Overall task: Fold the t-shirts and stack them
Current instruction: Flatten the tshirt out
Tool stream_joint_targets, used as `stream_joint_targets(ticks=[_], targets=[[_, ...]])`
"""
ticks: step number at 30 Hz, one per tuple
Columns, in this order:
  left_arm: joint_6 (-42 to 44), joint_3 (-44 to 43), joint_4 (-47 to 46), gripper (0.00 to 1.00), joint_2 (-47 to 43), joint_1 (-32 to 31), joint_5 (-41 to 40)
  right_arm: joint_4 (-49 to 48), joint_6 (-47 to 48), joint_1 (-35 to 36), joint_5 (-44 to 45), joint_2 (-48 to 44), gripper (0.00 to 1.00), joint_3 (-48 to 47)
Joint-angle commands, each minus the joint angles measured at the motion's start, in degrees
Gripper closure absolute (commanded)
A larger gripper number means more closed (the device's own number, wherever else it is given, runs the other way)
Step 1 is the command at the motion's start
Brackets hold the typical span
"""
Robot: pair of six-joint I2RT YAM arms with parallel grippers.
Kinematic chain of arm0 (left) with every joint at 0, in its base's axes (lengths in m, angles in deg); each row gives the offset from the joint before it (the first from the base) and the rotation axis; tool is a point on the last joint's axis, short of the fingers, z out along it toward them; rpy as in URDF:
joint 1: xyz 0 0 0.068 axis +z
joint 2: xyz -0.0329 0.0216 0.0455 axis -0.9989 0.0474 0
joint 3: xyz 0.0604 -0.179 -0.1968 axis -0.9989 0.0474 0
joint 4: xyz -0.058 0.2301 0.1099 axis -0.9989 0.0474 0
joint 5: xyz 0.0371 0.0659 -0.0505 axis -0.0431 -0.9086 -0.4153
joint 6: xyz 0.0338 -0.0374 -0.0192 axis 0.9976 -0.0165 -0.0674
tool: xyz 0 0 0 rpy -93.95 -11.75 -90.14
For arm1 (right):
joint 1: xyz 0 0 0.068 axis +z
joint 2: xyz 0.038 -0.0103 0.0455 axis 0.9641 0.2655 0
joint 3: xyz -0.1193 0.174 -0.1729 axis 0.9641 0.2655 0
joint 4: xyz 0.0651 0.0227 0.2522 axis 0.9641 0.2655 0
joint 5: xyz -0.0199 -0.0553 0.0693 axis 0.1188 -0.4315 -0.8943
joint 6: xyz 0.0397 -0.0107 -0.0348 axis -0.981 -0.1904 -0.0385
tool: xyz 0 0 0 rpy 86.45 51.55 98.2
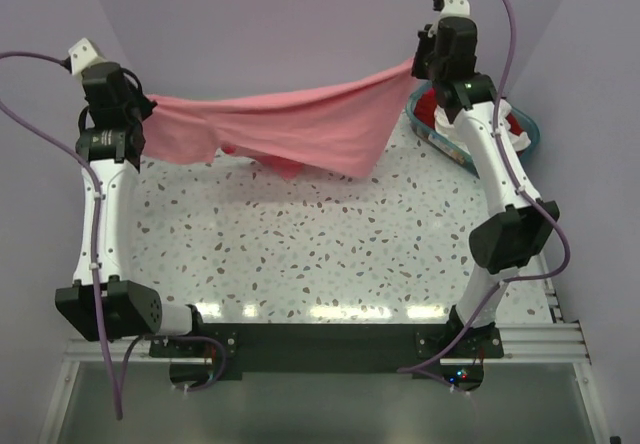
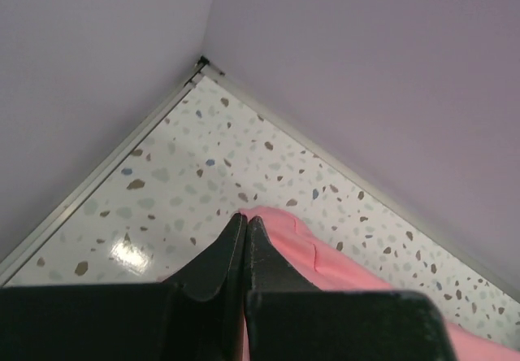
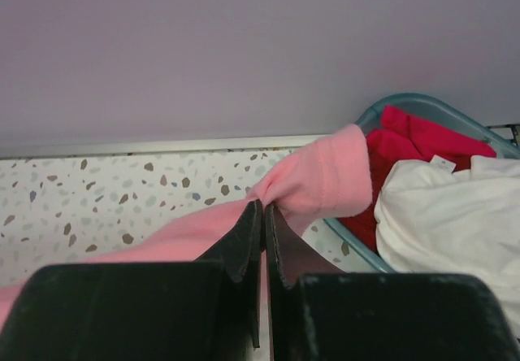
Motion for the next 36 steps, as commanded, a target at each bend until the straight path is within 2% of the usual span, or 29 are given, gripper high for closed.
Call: stream_joint_targets(ticks=[1, 5, 10, 14, 20, 23, 26, 30, 33, 36], targets=[[2.1, -8.4, 0.5, 1.00, 0.6, 0.5, 3.1, 0.7, 3.1, -1.2, -0.1, -0.9, 1.00, -4.5], [1.7, -4.8, 0.3, 1.00, -4.5, 0.4, 3.9, 2.2, 4.0, -1.3, -1.5, -5.2, 1.00, -1.2], [2.1, 2.1, 4.9, 1.00, -13.9, 0.3, 3.1, 5.7, 5.0, -1.3, -0.8, -16.4, 1.00, 8.3], [3.8, 5.4, 10.2, 1.00, -18.7, -3.8, -1.3, 9.2, 4.9, -1.3, 1.6, -22.0, 1.00, 12.9], [2.8, 17.8, 15.9, 1.00, -27.7, -6.8, 0.5, 11.5, 0.8, -1.3, 5.0, -31.5, 1.00, 25.6], [2.0, 23.8, 16.3, 1.00, -29.8, -7.3, 0.9, 13.6, 0.0, -1.3, 5.7, -32.1, 1.00, 29.7], [1.5, 29.1, 12.8, 1.00, -29.1, -7.5, 4.1, 13.7, -0.8, -1.3, 6.1, -30.2, 1.00, 31.6], [1.8, 37.0, 5.6, 1.00, -25.8, -7.6, 5.0, 12.5, -1.3, -1.3, 6.2, -21.3, 0.50, 34.2], [2.2, 37.7, 1.0, 1.00, -20.1, -7.7, 6.3, 14.8, -1.8, -1.1, 3.5, -16.2, 0.37, 32.1], [2.6, 37.3, -2.6, 1.00, -14.6, -7.6, 6.4, 15.2, -2.9, 0.1, -0.1, -13.6, 0.36, 32.9]])
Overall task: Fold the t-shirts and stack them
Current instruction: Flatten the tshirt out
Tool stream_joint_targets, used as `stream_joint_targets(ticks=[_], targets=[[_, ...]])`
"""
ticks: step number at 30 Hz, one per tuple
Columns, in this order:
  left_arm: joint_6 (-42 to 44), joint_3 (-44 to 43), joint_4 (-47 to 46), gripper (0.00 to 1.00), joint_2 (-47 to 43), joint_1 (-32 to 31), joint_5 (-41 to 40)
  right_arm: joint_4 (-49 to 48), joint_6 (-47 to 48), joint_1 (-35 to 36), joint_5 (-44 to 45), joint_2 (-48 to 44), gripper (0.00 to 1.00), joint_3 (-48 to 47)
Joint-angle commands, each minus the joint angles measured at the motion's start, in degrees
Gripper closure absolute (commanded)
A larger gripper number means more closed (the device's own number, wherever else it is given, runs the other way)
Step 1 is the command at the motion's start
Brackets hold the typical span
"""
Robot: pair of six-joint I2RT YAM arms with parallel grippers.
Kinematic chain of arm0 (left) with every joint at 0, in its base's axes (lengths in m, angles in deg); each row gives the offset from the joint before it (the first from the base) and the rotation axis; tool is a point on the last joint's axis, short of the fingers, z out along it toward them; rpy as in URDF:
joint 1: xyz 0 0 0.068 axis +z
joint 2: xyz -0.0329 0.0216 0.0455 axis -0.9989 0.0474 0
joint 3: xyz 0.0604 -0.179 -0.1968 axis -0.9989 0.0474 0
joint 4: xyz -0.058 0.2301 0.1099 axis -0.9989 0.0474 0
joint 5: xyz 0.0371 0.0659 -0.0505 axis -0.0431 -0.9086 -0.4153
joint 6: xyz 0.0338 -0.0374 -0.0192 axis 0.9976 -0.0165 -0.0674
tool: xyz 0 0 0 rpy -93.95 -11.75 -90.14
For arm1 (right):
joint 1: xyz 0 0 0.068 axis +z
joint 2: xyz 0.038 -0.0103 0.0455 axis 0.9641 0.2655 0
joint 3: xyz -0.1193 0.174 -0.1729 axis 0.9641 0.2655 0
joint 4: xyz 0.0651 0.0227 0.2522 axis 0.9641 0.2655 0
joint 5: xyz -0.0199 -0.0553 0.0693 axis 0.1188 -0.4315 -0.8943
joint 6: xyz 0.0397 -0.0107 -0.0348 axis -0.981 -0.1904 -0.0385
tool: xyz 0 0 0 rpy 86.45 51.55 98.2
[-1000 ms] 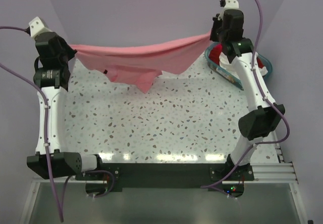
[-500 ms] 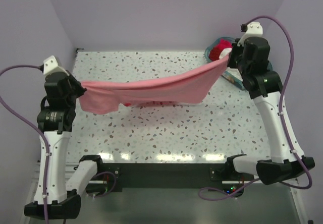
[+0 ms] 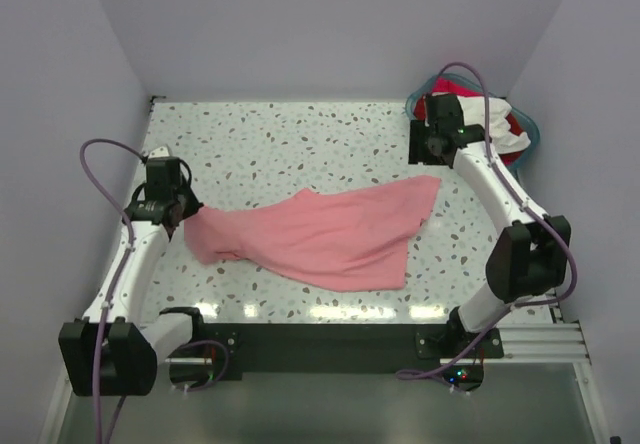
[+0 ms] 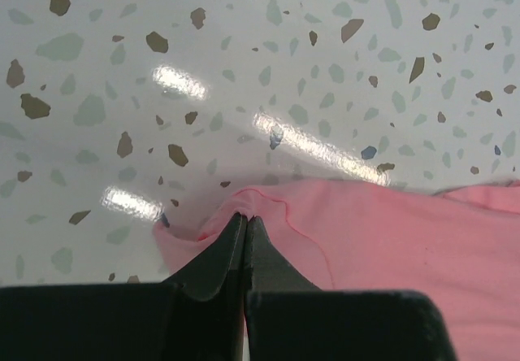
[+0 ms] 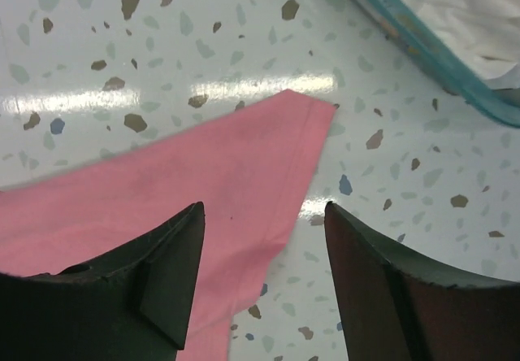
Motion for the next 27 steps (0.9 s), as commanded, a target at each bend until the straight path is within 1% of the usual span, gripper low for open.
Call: stream_joint_targets(ticks=[1, 2, 6, 9, 13, 18, 22, 24, 25, 27], targets=[[0.5, -1.0, -10.0, 1.00, 4.4, -0.1, 0.9, 0.5, -1.7, 1.8, -5.1, -1.0, 0.36, 1.1], [0.5, -1.2, -10.4, 1.00, 6.3, -0.1, 0.6, -0.1, -1.2, 3.9, -5.7, -1.3, 0.36, 3.8], [-0.1, -0.6, -12.2, 1.00, 8.0, -0.1, 1.0, -1.4, -1.4, 9.7, -7.8, -1.3, 0.39, 9.5], [-0.3, 0.3, -12.5, 1.00, 8.0, -0.1, -0.2, -5.1, -3.6, 11.1, -11.1, -0.8, 0.41, 14.3], [-1.0, 1.9, -13.1, 1.00, 7.7, -0.1, -0.9, -10.5, -5.2, 11.1, -12.9, 2.2, 0.42, 16.7], [-1.4, 1.3, -13.7, 1.00, 9.8, -0.1, -3.2, -13.9, -5.1, 11.0, -11.9, 8.1, 0.41, 15.0], [-1.9, 0.2, -15.2, 1.00, 13.0, 0.0, -5.2, -16.0, -4.1, 10.4, -9.4, 15.2, 0.41, 11.6], [-2.5, -1.3, -16.6, 1.00, 16.3, 0.1, -6.1, -16.7, -3.9, 8.6, -9.0, 17.9, 0.40, 8.4], [-2.9, -2.1, -16.8, 1.00, 19.1, 0.3, -6.3, -16.9, -3.8, 7.7, -9.1, 20.9, 0.40, 7.0], [-3.0, -5.0, -17.9, 1.00, 22.3, 0.3, -6.7, -16.7, -3.8, 5.6, -8.6, 23.6, 0.40, 2.0]])
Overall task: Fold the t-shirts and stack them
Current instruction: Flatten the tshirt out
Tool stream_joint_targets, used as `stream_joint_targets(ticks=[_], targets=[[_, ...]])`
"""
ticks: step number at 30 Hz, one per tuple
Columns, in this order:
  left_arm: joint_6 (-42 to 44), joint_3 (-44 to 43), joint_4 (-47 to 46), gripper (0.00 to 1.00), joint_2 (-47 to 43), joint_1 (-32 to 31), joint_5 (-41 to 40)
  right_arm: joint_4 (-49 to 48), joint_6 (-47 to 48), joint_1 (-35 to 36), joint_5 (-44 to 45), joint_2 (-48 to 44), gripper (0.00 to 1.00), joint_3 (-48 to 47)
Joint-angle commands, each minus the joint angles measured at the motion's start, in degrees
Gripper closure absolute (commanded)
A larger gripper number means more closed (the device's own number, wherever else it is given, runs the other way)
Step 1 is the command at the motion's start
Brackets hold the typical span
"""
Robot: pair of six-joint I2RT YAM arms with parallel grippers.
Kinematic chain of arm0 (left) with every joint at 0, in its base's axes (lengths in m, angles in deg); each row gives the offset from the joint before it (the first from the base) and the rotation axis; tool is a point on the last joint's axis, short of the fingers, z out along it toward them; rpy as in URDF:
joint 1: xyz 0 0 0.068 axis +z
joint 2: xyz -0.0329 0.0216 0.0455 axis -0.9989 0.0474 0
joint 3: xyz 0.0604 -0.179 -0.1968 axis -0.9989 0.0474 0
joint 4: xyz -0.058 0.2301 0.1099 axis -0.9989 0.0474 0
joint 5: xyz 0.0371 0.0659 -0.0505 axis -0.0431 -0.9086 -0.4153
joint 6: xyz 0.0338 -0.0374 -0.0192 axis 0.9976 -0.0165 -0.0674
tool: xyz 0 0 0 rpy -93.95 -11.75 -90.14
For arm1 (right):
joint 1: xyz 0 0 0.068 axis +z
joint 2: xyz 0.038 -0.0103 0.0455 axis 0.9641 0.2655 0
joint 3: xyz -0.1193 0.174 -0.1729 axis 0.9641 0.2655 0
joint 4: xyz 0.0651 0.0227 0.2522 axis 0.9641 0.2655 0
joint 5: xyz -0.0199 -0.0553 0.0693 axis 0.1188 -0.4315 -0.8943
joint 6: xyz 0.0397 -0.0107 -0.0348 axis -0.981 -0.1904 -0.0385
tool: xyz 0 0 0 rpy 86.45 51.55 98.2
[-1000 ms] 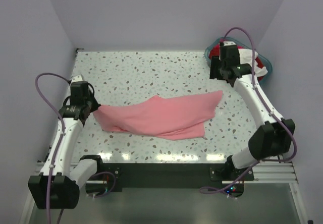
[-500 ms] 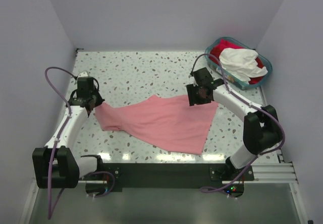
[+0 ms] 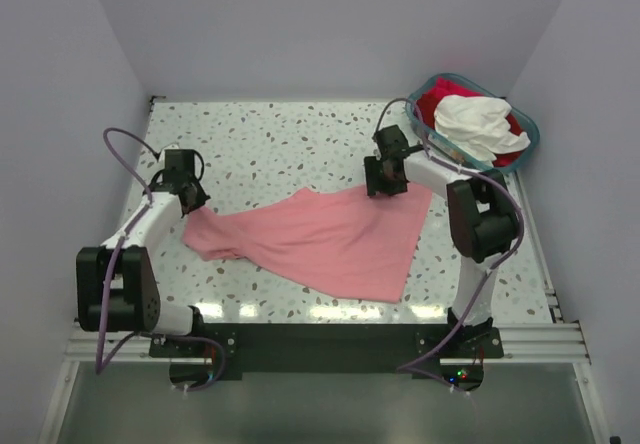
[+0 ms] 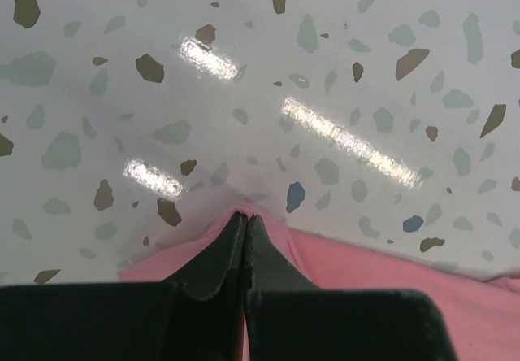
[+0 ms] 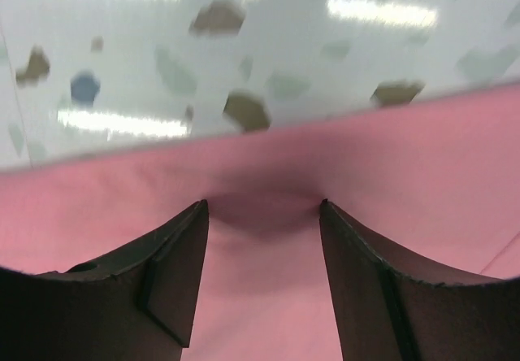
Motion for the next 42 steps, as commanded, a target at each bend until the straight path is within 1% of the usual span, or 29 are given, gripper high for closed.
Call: stream_joint_targets(ticks=[1, 2, 4, 5, 6, 7, 8, 9, 10, 11, 13, 14, 15, 16, 17, 18, 19, 20, 23, 27, 31, 33, 36, 38, 40, 42], targets=[[-1.6, -6.0, -5.5, 1.00, 5.2, 0.5, -2.6, -3.8, 0.4, -3.9, 3.4, 5.4, 0.39, -8.0], [-2.0, -8.5, -5.8, 1.00, 8.5, 0.6, -2.4, -3.5, 0.7, -4.7, 3.9, 8.2, 0.39, -12.4], [-2.1, -11.1, -6.5, 1.00, 13.3, 0.7, -2.0, -2.7, 1.7, -5.4, 4.6, 11.3, 0.37, -17.0], [-2.1, -13.7, -6.8, 0.99, 14.7, 0.7, -1.6, -2.5, 2.0, -5.7, 4.9, 13.8, 0.37, -21.1], [-2.1, -15.2, -6.9, 0.97, 15.9, 0.8, -1.4, -2.3, 2.1, -5.8, 5.0, 14.7, 0.36, -23.0], [-2.1, -16.5, -7.0, 0.93, 17.6, 1.0, -1.1, -1.9, 2.4, -6.1, 5.1, 15.4, 0.36, -24.8], [-1.8, -18.7, -6.9, 0.91, 18.0, 1.0, -0.8, -1.2, 2.7, -6.1, 4.9, 15.9, 0.34, -28.1], [-1.6, -19.6, -7.0, 0.89, 18.2, 0.9, -1.0, 0.5, 2.9, -6.0, 4.5, 15.6, 0.34, -29.3], [-1.3, -20.1, -7.1, 0.82, 17.7, 1.1, -1.4, 1.0, 3.4, -5.9, 3.9, 14.8, 0.34, -29.8], [-0.7, -20.5, -7.2, 0.78, 17.1, 1.1, -2.6, 1.2, 3.4, -5.8, 1.4, 13.6, 0.33, -28.6], [-0.7, -20.0, -7.6, 0.70, 14.9, 2.0, -3.2, 1.2, 3.2, -4.9, 0.1, 8.9, 0.33, -25.3], [-0.7, -18.4, -7.7, 0.66, 13.9, 2.1, -3.6, 1.4, 2.8, -4.6, -0.6, 7.3, 0.33, -21.2], [-0.8, -17.4, -7.8, 0.62, 12.9, 2.3, -4.0, 1.6, 2.3, -4.1, -2.5, 3.4, 0.33, -18.8], [-1.2, -16.1, -7.8, 0.51, 10.7, 2.6, -4.3, 1.3, 1.2, -3.2, -3.4, 1.6, 0.33, -16.3], [-1.4, -13.2, -7.8, 0.47, 9.6, 2.7, -4.9, 0.9, 0.5, -2.7, -4.0, -0.7, 0.33, -10.8], [-1.7, -11.5, -8.1, 0.43, 8.4, 2.8, -4.8, -0.2, -0.1, -1.9, -6.5, -4.3, 0.34, -8.1], [-3.0, -9.6, -8.4, 0.43, 5.9, 3.3, -4.8, -0.5, -0.8, 0.0, -7.1, -6.2, 0.34, -5.7], [-3.7, -5.8, -8.7, 0.43, 4.7, 3.5, -4.6, -0.5, -1.1, 1.0, -7.5, -7.6, 0.34, -1.8], [-5.7, 1.1, -10.5, 0.43, 0.3, 4.6, -5.7, 0.5, -1.7, 5.0, -7.9, -11.9, 0.36, 3.8], [-6.4, 4.6, -10.2, 0.42, -2.2, 5.8, -5.8, -0.1, -4.9, 6.2, -9.3, -16.5, 0.38, 10.5], [-5.8, 5.0, -8.1, 0.41, -2.5, 6.0, -5.1, 1.3, -5.1, 6.0, -7.8, -16.6, 0.39, 14.2], [-5.7, 5.2, -7.0, 0.41, -2.6, 6.0, -4.9, 0.8, -5.2, 5.1, -6.4, -15.8, 0.39, 15.8], [-5.3, 6.4, -6.7, 0.40, -3.5, 6.0, -4.6, -1.8, -7.3, 0.8, -8.1, -15.2, 0.39, 18.1], [-5.0, 7.5, -6.9, 0.39, -4.2, 6.0, -4.5, -2.8, -9.1, -3.4, -8.8, -14.8, 0.39, 19.3], [-5.0, 8.1, -6.9, 0.39, -4.1, 6.0, -4.4, -4.1, -10.5, -6.7, -8.2, -14.2, 0.39, 19.5], [-4.8, 8.4, -6.7, 0.41, -3.9, 6.0, -3.5, -4.6, -11.9, -8.4, -6.6, -13.6, 0.38, 19.3]])
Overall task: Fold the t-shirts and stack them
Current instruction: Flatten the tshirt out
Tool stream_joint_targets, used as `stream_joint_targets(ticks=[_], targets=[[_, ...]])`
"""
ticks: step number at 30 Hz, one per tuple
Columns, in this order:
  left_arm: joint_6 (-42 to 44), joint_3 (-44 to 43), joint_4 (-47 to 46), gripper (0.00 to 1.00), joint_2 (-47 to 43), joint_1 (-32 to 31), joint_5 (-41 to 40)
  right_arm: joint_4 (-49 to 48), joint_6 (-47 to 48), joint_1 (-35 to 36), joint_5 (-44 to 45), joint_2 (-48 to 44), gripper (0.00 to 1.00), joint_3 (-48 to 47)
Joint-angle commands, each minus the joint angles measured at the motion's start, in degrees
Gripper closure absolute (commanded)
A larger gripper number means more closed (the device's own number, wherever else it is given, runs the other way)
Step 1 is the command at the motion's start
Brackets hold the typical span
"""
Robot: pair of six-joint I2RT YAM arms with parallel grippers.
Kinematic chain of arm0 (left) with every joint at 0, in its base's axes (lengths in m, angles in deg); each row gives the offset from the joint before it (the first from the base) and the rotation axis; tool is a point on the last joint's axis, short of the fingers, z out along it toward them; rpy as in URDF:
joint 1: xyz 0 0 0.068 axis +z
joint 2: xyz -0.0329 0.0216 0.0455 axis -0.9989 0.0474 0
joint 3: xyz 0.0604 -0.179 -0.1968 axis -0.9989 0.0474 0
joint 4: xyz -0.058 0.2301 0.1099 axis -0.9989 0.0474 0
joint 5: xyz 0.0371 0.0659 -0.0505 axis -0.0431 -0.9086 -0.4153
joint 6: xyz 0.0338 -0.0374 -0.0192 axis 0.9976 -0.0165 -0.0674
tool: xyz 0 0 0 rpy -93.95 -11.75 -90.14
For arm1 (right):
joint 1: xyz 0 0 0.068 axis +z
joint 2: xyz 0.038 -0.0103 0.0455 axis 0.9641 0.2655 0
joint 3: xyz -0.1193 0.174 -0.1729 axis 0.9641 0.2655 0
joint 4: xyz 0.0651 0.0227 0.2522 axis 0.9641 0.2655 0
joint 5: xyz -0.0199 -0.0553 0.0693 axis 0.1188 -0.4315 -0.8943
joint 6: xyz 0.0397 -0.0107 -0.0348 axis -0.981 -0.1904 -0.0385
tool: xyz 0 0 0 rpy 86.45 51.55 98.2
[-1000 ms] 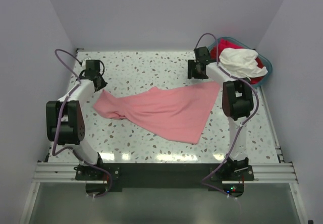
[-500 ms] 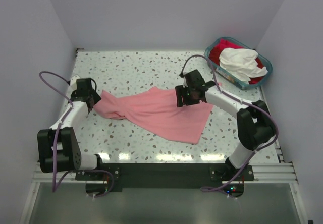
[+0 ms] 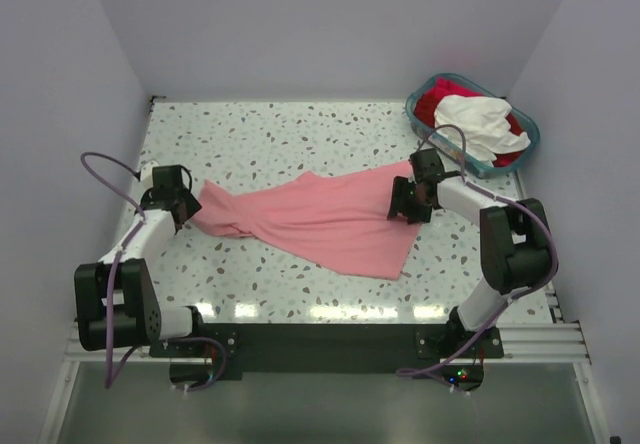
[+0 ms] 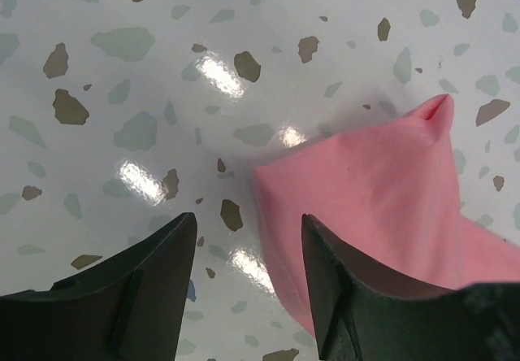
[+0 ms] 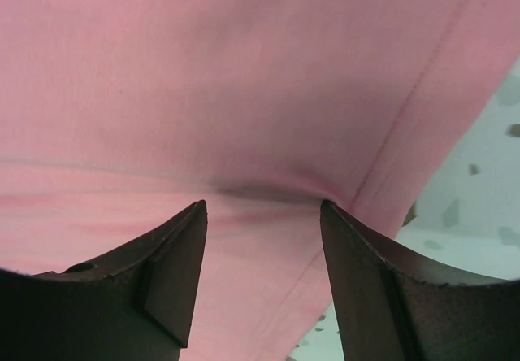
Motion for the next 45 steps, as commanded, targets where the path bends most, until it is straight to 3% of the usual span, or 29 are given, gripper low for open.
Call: stream_joint_targets(ticks=[1, 16, 19, 20, 23, 24, 26, 29, 33, 34, 36, 39, 41, 45], targets=[[-0.2, 0.8, -0.3, 0.42, -0.5, 0.4, 1.1, -3.3, -3.8, -3.7, 2.2, 1.3, 0.37, 0.0], [-1.4, 3.0, -0.3, 0.50, 3.5, -0.5, 10.5, -6.1, -1.6, -4.4, -1.3, 1.7, 0.36, 0.2], [-2.2, 2.9, -1.4, 0.56, 5.3, -0.9, 10.9, -6.4, -1.5, -4.3, -2.1, 1.6, 0.36, 0.4], [-2.4, 2.7, -1.6, 0.58, 5.8, -1.0, 10.9, -6.4, -1.4, -4.3, -2.2, 1.4, 0.36, 0.4], [-2.8, 1.0, 0.4, 0.80, 7.8, -2.1, 9.0, -6.2, -1.0, -4.4, -2.5, 1.2, 0.36, 0.4], [-2.8, 0.4, 1.4, 0.96, 7.5, -2.4, 8.3, -5.9, -0.7, -4.3, -2.4, 1.1, 0.36, 0.4], [-2.4, -1.9, 5.8, 1.00, 6.0, -2.7, 4.4, -5.3, -0.3, -4.3, -1.8, 0.4, 0.36, 0.4], [-0.5, -6.3, 12.8, 1.00, 1.3, -4.2, -4.8, -4.3, 0.6, -4.4, -0.4, -0.9, 0.36, 0.3], [1.2, -8.9, 18.6, 0.98, -5.5, -4.9, -10.8, -3.1, 1.6, -4.3, 0.5, -1.7, 0.36, -0.3], [1.1, -8.6, 19.2, 0.94, -6.5, -5.0, -11.1, -3.0, 1.8, -4.3, 0.7, -1.8, 0.36, -0.4], [0.8, -7.7, 20.6, 0.73, -8.7, -5.0, -11.8, -2.6, 2.1, -4.3, 1.3, -2.2, 0.36, -0.7], [1.2, -4.8, 19.6, 0.50, -10.4, -5.0, -12.2, -2.6, 2.5, -4.2, 1.5, -2.3, 0.35, -1.1], [1.4, -3.2, 17.9, 0.44, -10.0, -4.9, -11.1, -2.6, 2.6, -4.2, 1.4, -2.1, 0.35, -1.3], [2.4, -2.7, 14.5, 0.43, -5.8, -4.6, -7.4, -2.2, 3.6, -3.3, 0.9, -1.5, 0.35, -1.9]])
